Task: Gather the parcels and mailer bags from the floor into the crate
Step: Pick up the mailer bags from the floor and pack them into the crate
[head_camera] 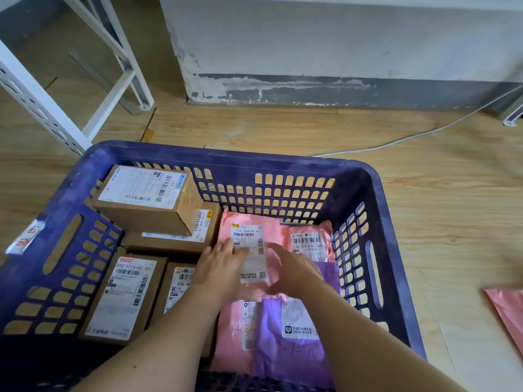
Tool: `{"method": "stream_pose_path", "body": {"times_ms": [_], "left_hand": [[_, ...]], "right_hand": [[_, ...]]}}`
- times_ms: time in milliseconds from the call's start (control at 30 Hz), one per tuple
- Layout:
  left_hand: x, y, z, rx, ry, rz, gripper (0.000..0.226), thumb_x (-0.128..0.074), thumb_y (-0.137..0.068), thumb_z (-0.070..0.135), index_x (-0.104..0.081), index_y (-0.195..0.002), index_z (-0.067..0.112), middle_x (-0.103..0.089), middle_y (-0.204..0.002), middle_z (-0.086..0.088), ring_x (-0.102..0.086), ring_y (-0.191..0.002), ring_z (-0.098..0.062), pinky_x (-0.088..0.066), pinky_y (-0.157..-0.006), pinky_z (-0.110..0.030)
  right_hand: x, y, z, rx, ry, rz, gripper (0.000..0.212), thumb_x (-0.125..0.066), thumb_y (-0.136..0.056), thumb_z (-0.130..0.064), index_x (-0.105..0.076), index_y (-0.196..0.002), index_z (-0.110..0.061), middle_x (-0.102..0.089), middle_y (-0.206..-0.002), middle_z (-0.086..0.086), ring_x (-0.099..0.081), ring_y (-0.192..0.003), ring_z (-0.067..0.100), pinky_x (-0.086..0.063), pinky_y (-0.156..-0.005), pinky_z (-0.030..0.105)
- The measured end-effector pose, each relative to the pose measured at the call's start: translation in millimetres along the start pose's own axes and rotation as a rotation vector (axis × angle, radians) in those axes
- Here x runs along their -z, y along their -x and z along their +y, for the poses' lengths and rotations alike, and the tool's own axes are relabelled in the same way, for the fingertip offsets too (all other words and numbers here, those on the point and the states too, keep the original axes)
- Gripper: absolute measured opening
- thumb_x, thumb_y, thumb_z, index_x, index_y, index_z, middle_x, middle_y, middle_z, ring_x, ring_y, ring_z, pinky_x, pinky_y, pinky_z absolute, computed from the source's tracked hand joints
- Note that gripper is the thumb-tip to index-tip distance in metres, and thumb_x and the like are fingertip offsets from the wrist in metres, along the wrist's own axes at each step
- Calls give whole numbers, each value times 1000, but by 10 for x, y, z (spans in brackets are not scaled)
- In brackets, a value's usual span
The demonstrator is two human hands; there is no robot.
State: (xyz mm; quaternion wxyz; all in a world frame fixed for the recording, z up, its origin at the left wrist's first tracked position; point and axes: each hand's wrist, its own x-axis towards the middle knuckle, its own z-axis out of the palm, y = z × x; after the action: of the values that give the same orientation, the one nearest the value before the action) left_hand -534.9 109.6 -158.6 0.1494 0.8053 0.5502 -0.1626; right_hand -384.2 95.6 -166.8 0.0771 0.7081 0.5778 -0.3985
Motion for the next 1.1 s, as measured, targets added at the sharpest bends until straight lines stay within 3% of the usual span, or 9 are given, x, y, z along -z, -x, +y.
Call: {"method": "stream_pose_path", "body": {"times_ms": [133, 233, 333, 633, 733, 867, 967, 1100], "left_hand": [[-52, -112, 2, -23, -42, -59, 84, -70, -78, 43, -24, -146, 24, -27, -146, -6, -27, -136, -25, -26, -109, -37], [-113, -178, 29, 1, -34, -45, 83, -69, -82, 32, -20, -147, 20, -25, -147, -8, -29, -136, -26, -30, -108, -36], [-134, -229, 47, 16, -33, -41, 82, -71, -81, 23, -21, -146, 19, -27, -145, -9, -34, -132, -27, -35, -104, -35], [-169, -375, 45, 59, -40, -154, 103, -79, -72, 24, -10, -148, 20, -16, -152, -10, -20, -142, -28, -23, -113, -38], [-97, -350, 68, 69, -23, -210, 106, -80, -70, 22, -9, -149, 21, -18, -151, -10, -25, -138, -29, -28, -111, -39], [107, -272, 86, 56, -29, -262, 113, -84, -66, 24, -8, -150, 22, -21, -150, -8, -31, -137, -29, -35, -109, -41], [343, -208, 74, 53, 5, -259, 110, -85, -63, 23, -17, -149, 20, -26, -149, -6, -35, -134, -28, -41, -105, -42], [724, -84, 115, 34, 40, -191, 97, -82, -67, 18, -27, -146, 18, -29, -148, -6, -37, -132, -28, -39, -106, -42]], "right_hand": [[-21, -5, -12, 0, -15, -9, 105, -81, -70, -23, -11, -146, -39, -63, -115, 9, -60, -97, 24, -42, -60, 26], [-55, -29, -29, 8, 15, -14, 103, -77, -74, -18, -7, -147, -35, -62, -111, 12, -56, -86, 23, -38, -48, 23], [-90, -59, -26, 15, 16, 7, 99, -76, -76, -20, -7, -147, -34, -63, -106, 11, -62, -91, 25, -51, -61, 31], [-78, -104, -74, -35, 21, -22, 103, -78, -74, -27, -6, -147, -31, -58, -114, 17, -60, -102, 30, -56, -82, 40], [-36, -77, -63, -29, 17, -36, 102, -76, -76, -20, -4, -148, -31, -59, -116, 16, -61, -103, 30, -56, -83, 42], [99, 19, -41, -46, -24, -17, 113, -80, -71, -19, 0, -150, -28, -50, -136, 14, -55, -116, 28, -52, -89, 35], [299, 161, -61, -19, -103, 62, 99, -77, -72, -9, -16, -150, -24, -53, -134, 10, -55, -116, 26, -51, -92, 35], [541, 454, -101, -5, -198, 193, 76, -64, -77, 3, -34, -142, -21, -59, -123, 9, -60, -101, 22, -55, -78, 29]]}}
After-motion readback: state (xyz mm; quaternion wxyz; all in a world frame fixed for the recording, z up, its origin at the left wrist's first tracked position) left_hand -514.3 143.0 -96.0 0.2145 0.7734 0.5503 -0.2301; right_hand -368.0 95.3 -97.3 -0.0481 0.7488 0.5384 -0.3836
